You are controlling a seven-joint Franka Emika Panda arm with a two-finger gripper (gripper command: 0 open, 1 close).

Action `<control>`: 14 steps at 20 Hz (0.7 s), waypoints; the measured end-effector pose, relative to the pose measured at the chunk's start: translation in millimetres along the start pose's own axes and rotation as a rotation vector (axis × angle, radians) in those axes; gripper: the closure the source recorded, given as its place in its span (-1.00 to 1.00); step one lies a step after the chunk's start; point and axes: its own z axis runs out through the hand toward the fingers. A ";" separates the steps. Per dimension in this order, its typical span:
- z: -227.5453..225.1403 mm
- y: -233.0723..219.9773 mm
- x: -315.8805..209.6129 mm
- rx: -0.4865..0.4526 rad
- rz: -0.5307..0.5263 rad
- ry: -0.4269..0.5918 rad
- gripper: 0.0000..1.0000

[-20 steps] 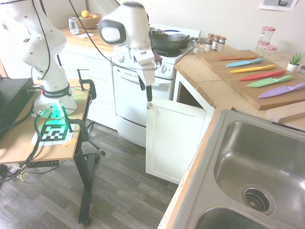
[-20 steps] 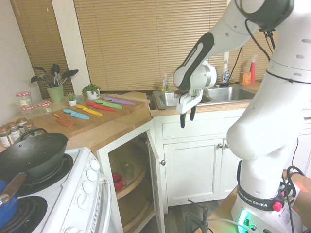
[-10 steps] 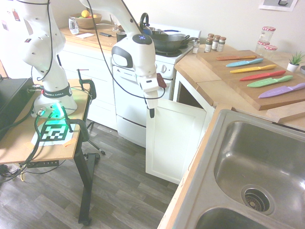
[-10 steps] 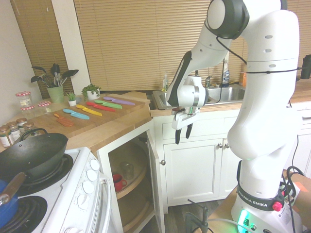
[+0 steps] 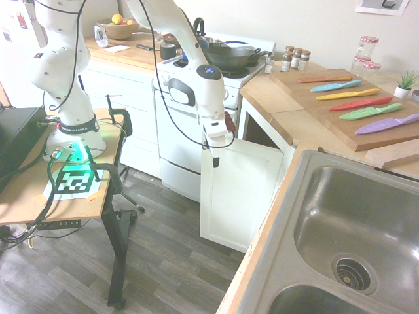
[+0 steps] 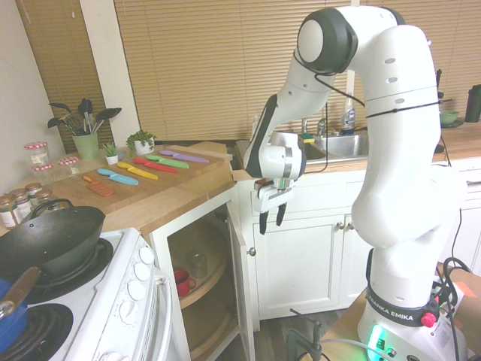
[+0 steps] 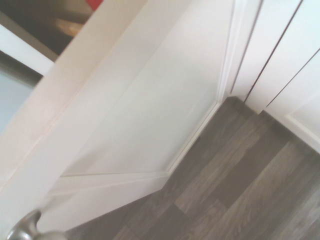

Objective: Close the cabinet

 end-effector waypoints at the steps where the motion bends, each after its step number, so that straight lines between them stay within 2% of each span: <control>1: 3.9 -1.3 0.0 0.001 0.002 -0.001 1.00; 11: 12.1 -13.1 -2.6 0.008 -0.008 -0.008 1.00; 14: 13.8 -14.8 -0.3 -0.017 0.004 0.023 1.00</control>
